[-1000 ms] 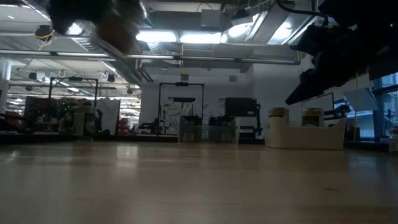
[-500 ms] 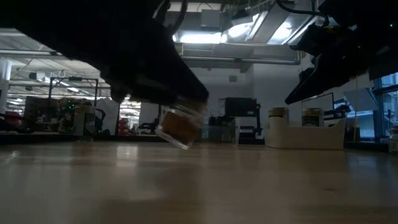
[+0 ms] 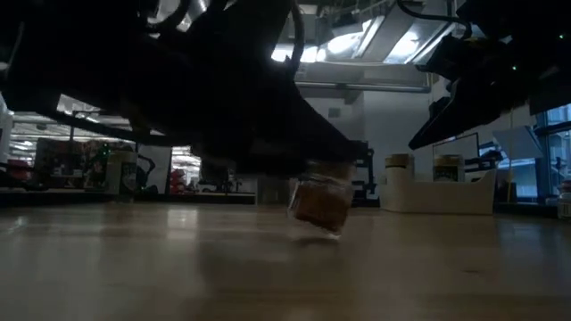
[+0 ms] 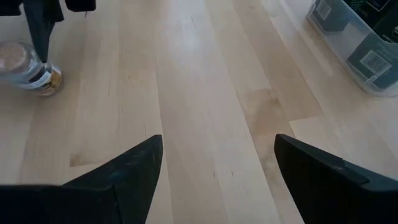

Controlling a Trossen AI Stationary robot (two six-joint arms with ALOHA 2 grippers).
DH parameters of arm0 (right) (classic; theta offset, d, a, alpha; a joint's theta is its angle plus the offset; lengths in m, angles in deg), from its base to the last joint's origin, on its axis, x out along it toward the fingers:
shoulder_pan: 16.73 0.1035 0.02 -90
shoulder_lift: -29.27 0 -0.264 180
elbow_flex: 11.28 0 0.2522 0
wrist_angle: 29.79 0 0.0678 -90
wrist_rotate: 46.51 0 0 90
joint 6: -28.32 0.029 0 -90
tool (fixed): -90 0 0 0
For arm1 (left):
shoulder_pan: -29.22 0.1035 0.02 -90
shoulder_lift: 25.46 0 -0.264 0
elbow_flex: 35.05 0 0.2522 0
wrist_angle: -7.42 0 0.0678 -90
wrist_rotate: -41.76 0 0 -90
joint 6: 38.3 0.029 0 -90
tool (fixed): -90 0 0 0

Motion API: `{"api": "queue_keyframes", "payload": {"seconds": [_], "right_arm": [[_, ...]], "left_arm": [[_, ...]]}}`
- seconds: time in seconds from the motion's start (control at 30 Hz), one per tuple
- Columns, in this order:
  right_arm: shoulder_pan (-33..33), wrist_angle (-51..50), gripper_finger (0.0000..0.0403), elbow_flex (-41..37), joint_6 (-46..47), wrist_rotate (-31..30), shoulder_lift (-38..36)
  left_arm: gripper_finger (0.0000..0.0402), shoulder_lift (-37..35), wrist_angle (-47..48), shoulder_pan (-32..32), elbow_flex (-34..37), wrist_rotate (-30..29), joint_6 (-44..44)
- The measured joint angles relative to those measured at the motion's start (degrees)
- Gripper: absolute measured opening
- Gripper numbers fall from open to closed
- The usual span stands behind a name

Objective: Sort spices by type
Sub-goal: Put the left transparent seasoning bottle into the left transparent bin

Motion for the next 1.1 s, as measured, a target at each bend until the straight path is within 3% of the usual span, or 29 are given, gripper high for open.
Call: {"api": "queue_keyframes", "payload": {"seconds": [0.4,0.57,0.7,0.9,1.1], "right_arm": [[0.0,-0.42,0.0308,0.0,0.02,0.04,0.0],[0.0,-0.39,0.0308,0.0,0.07,0.07,0.0],[0.0,-0.35,0.0308,0.0,0.2,0.09,0.0],[-0.02,-0.37,0.0308,0.0,0.24,0.09,0.0],[-0.02,-0.35,0.0308,0.0,0.28,-0.13,0.0]], "left_arm": [[0.0146,0.34,1.06,-0.95,-0.11,0.8,1.09],[0.0183,-0.48,2.12,-0.9,0.0,2.62,2.04],[0.0222,-2.62,3.74,-0.7,0.05,7.27,3.93],[0.0251,-6.97,16.58,0.68,-1.93,12.47,2.63],[0.0253,-6.44,34.56,2.91,-10.31,18.17,5.51]]}}
